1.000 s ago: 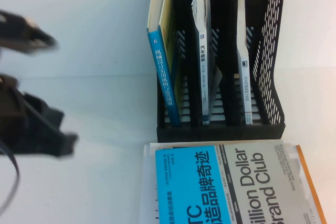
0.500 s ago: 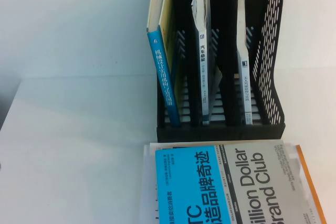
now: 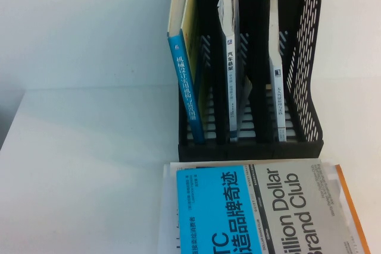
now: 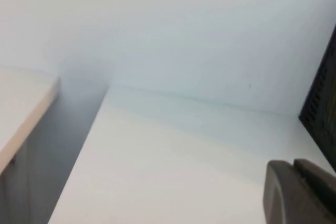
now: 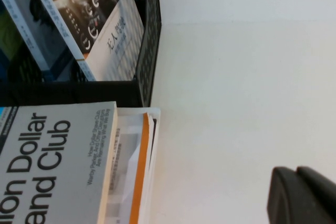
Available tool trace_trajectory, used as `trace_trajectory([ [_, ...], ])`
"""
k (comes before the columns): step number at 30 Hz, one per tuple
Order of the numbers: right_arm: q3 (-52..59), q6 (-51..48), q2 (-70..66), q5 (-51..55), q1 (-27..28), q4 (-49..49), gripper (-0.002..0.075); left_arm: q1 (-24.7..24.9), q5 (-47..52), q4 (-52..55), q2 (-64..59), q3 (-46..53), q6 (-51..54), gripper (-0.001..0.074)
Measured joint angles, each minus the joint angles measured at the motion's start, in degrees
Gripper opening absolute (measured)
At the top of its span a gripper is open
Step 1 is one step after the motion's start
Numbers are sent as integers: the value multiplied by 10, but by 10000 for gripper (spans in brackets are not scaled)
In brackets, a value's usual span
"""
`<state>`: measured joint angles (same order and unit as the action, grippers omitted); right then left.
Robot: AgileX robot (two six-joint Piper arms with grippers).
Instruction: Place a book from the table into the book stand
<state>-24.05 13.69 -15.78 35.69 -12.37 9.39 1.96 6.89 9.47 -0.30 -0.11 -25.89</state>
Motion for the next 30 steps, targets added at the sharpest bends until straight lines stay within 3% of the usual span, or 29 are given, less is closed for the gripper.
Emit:
trace_trajectory([
  [3, 0, 0, 0, 1, 0, 0, -3, -8, -4, 0, 8, 13, -6, -2],
  [13, 0, 0, 0, 2, 0, -1, -3, -9, 113, 0, 9, 13, -11, -2],
  [30, 0, 0, 0, 2, 0, -2, -3, -9, 121, 0, 9, 11, -11, -2],
])
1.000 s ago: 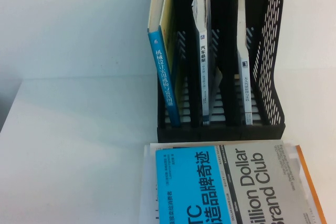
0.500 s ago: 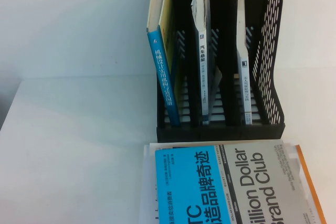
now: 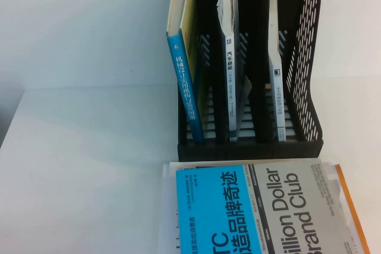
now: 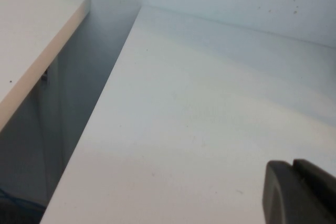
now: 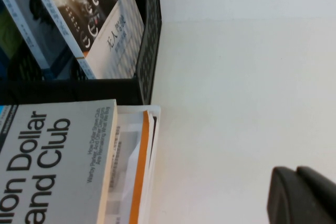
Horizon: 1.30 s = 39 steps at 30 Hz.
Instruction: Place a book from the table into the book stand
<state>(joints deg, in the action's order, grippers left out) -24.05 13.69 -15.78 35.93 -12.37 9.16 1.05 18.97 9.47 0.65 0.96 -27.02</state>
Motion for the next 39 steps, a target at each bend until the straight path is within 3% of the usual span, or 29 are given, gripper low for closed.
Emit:
trace_trajectory([
  [13, 64, 19, 76, -46, 2, 23, -3, 0, 4, 0, 0, -1, 0, -2],
  [23, 246, 48, 165, -183, 101, -6, -3, 0, 4, 0, 0, -1, 0, -2],
  [39, 252, 30, 165, -156, 119, -14, -3, 0, 4, 0, 0, -1, 0, -2],
])
